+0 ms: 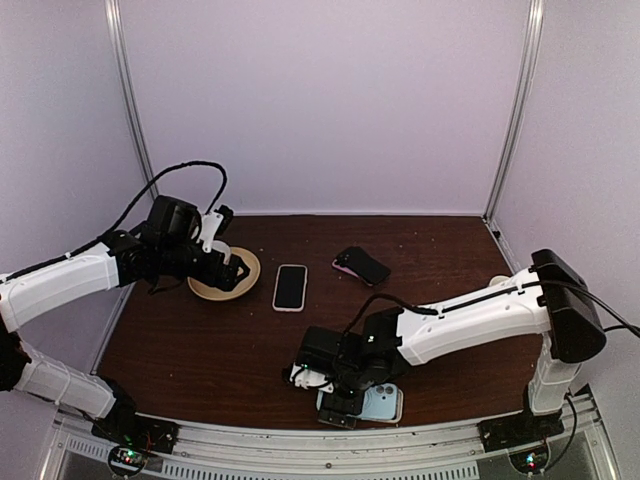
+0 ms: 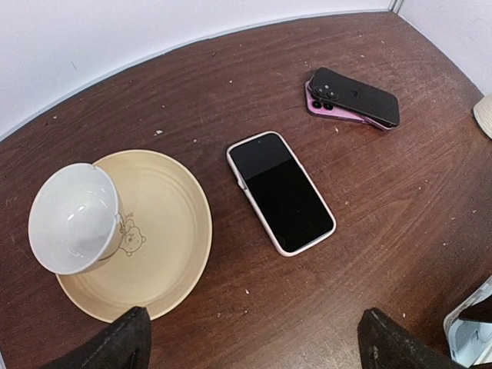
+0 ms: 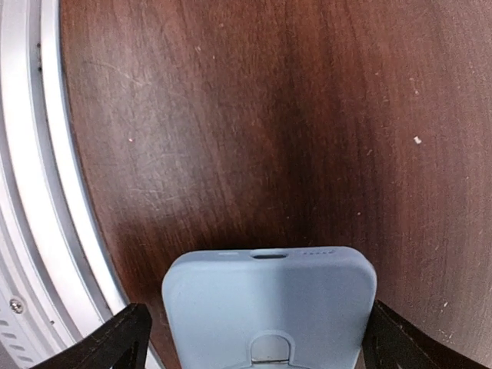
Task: Put the phone into the phone case
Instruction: Pick up the phone case.
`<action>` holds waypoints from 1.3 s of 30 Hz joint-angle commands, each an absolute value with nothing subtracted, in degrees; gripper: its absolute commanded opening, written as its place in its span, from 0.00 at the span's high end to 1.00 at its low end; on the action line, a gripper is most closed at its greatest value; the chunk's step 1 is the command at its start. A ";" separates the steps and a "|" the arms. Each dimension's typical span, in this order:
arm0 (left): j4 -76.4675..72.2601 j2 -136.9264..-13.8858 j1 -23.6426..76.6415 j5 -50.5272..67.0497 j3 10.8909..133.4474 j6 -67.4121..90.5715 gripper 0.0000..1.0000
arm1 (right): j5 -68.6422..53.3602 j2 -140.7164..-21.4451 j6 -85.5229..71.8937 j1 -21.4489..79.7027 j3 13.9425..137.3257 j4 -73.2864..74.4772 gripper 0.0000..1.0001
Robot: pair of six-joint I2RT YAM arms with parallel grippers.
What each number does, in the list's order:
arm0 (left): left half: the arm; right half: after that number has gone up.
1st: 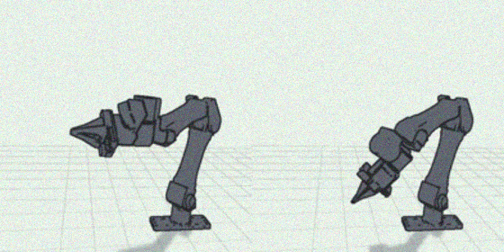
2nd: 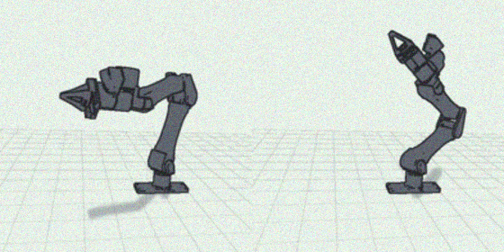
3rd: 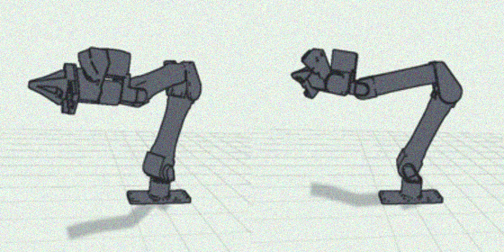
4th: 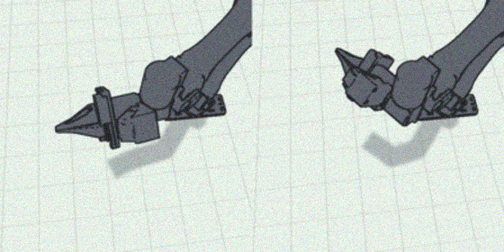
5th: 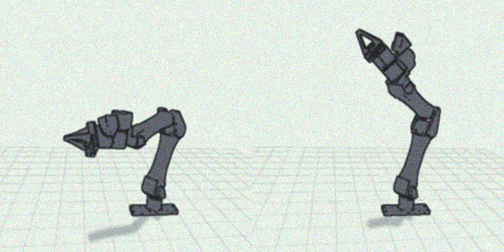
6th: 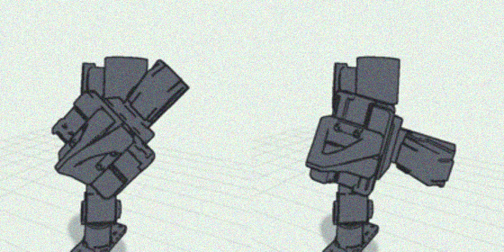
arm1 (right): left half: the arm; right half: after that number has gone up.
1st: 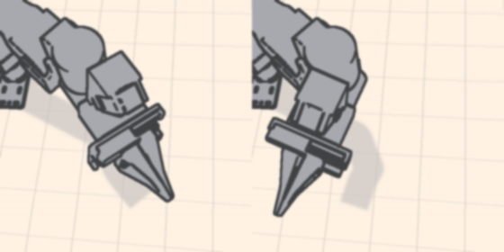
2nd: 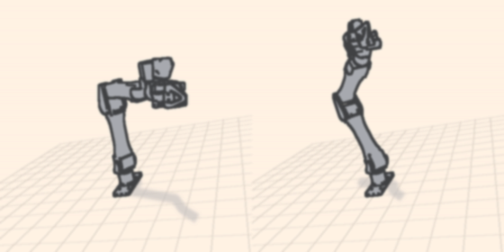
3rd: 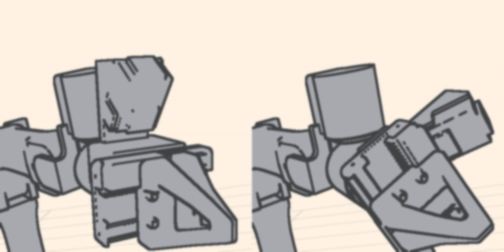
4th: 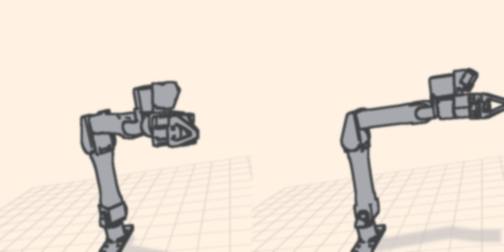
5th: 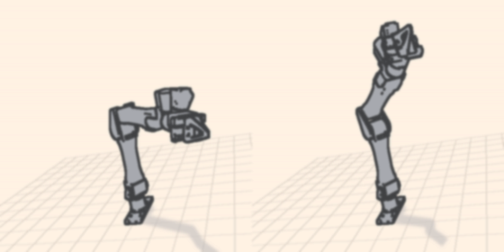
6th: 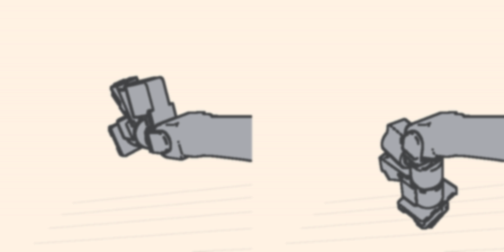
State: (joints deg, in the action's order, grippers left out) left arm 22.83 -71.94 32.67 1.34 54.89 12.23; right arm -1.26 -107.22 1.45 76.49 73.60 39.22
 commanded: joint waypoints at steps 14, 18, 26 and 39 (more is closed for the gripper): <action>21.80 -71.70 32.26 2.99 56.16 10.97 0.02 | 0.22 -106.04 3.04 75.27 76.11 42.01 0.08; 21.80 -71.70 32.26 3.27 56.16 10.90 0.02 | -4.41 -104.80 2.97 73.88 75.69 41.28 0.15; 21.58 -71.79 32.24 4.48 56.02 10.61 0.03 | -10.25 -103.72 2.51 71.21 75.87 41.09 0.33; 8.78 -64.44 44.33 35.22 40.57 -24.81 0.26 | -24.33 -100.57 0.00 61.83 64.37 28.04 0.32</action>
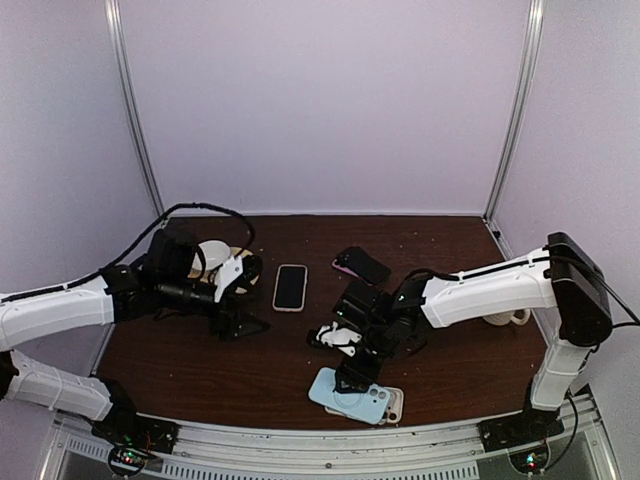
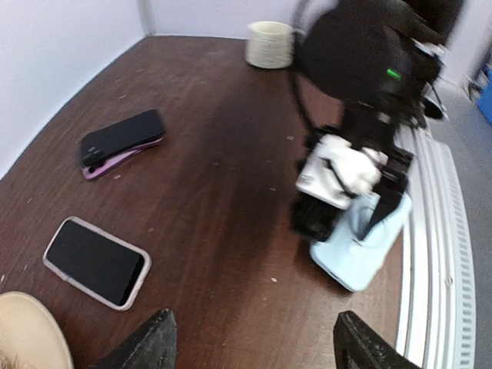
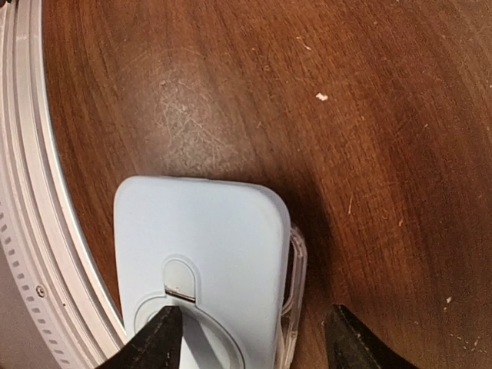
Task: Put the phone into the phone case
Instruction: Pick up the phone case.
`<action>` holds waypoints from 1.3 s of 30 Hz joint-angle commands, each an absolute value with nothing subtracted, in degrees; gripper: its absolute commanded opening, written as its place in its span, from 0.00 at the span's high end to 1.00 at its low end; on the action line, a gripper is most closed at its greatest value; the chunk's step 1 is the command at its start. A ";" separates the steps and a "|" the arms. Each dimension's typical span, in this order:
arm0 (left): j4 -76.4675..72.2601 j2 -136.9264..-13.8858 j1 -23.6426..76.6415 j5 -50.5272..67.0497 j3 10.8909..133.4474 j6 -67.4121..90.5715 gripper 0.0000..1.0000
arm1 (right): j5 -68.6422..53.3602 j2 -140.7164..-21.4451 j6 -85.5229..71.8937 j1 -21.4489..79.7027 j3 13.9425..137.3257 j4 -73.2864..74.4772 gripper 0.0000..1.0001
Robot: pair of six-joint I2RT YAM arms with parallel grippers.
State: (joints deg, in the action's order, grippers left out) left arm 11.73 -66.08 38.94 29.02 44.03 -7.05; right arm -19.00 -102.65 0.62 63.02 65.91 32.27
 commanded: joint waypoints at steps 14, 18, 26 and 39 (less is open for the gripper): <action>-12.11 -83.94 72.00 3.41 31.42 -59.10 0.22 | -32.10 -92.93 -13.08 53.88 56.16 16.81 0.34; -25.19 -91.45 74.65 -5.24 29.98 -62.06 0.23 | -32.88 -94.80 -15.86 53.70 55.96 16.47 0.38; -32.38 -97.12 75.77 -10.09 29.14 -63.33 0.32 | -35.04 -97.03 -18.01 53.64 53.89 13.58 0.40; -19.63 -91.94 75.83 -6.49 32.52 -58.30 0.84 | -37.00 -97.57 -16.94 53.61 54.38 14.66 0.43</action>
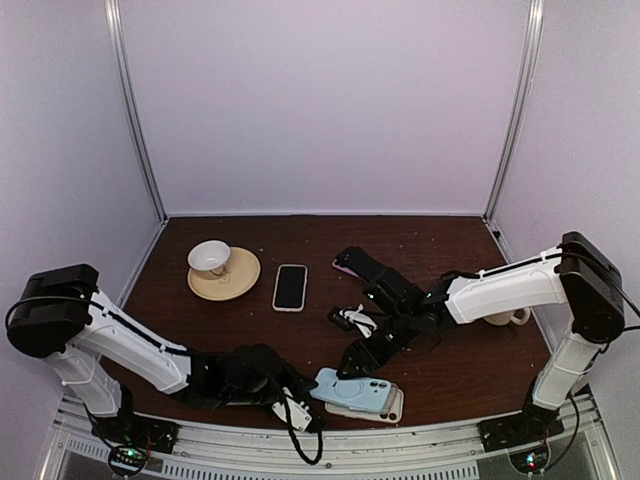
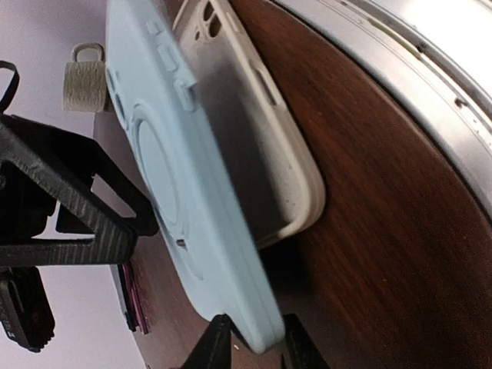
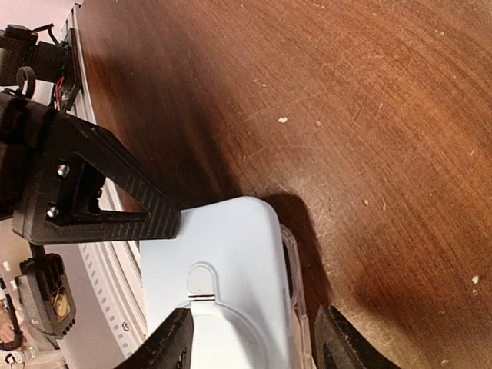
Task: Put the phone into the phone case
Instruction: Pick up the phone case.
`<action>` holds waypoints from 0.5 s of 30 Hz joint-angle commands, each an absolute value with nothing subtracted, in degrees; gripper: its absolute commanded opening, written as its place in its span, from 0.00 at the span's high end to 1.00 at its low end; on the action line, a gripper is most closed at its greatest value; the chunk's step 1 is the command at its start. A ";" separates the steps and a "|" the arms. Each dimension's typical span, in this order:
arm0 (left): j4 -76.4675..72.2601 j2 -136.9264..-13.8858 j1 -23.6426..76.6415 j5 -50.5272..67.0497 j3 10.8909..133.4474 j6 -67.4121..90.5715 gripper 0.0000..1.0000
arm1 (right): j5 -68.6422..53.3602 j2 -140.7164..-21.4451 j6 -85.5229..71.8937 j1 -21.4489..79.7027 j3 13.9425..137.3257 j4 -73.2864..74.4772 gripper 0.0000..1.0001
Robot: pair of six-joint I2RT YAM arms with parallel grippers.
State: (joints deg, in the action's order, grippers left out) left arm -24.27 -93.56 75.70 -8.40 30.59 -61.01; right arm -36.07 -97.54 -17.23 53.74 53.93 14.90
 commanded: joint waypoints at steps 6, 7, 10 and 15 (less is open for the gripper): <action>-18.14 -91.57 75.78 -7.64 34.07 -55.83 1.00 | -37.27 -96.37 -16.38 53.32 54.60 15.76 0.42; -17.09 -91.23 75.84 -7.53 34.36 -55.44 1.00 | -37.27 -95.99 -16.28 53.20 54.66 16.03 0.42; -14.86 -90.12 75.80 -7.30 34.77 -53.75 1.00 | -37.18 -94.70 -15.95 52.48 54.78 17.00 0.41; -10.25 -87.97 75.14 -5.90 37.84 -44.05 1.00 | -35.66 -90.56 -14.63 50.28 55.16 20.05 0.36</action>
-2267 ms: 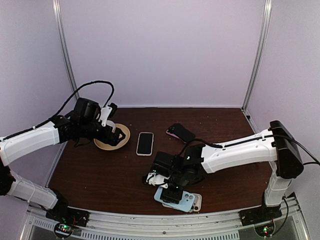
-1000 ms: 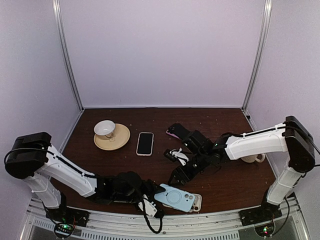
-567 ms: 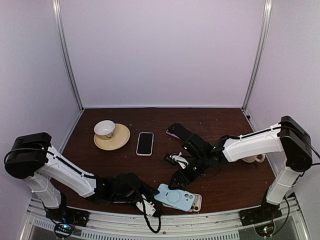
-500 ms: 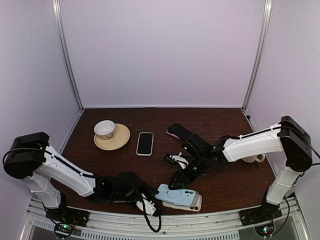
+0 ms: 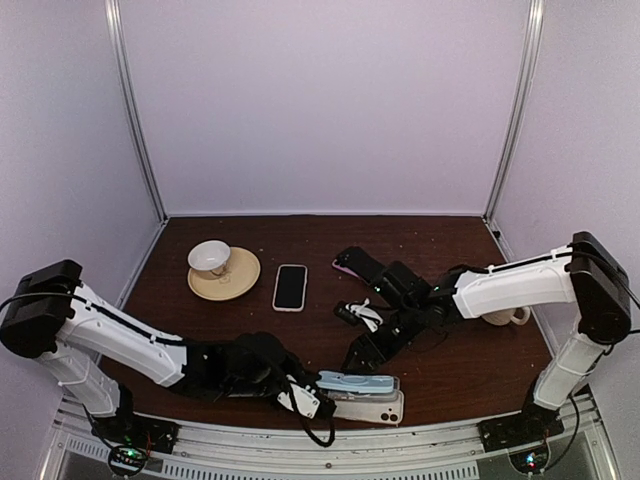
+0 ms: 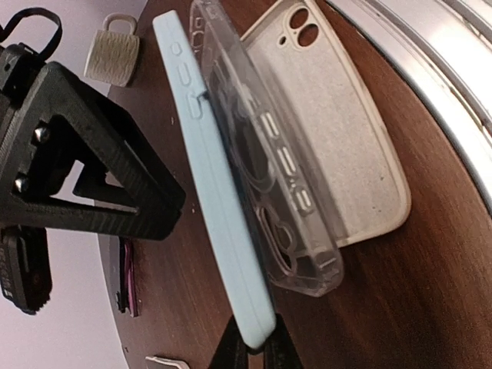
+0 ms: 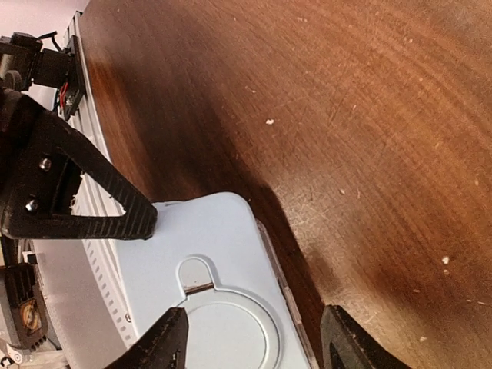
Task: Put the phone into the phone case
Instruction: Pick up the phone case.
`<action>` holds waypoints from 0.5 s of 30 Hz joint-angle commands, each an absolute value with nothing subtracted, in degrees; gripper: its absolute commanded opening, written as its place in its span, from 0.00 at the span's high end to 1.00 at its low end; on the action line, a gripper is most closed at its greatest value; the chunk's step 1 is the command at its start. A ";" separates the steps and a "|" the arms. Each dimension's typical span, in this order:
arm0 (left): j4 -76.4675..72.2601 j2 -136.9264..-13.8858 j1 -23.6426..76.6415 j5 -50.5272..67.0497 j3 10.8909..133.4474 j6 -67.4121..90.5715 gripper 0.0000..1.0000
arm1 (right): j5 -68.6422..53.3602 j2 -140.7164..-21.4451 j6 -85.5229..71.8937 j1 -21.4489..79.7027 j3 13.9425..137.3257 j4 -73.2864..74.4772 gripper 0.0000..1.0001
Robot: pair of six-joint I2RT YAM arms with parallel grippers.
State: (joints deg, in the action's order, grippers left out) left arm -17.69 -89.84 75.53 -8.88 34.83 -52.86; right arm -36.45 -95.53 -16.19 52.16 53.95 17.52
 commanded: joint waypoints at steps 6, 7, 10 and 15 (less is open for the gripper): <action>-6.91 -87.10 72.95 -5.72 41.15 -32.06 1.00 | -30.80 -80.60 -12.34 47.74 53.75 23.49 0.28; -6.75 -86.89 72.08 -6.24 41.66 -29.70 1.00 | -29.71 -78.82 -12.09 47.42 53.48 23.93 0.27; -6.31 -85.78 69.04 -7.47 43.69 -21.92 1.00 | -25.24 -73.43 -12.15 45.97 52.43 24.54 0.23; -9.56 -82.21 64.15 -7.93 44.89 -6.95 1.00 | -15.76 -66.68 -13.27 43.62 52.13 24.94 0.21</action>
State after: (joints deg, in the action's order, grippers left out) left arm -5.37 -86.24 67.37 -7.18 42.61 -22.57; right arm -26.02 -70.50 -13.28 45.08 52.95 23.44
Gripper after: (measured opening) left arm 0.051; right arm 0.784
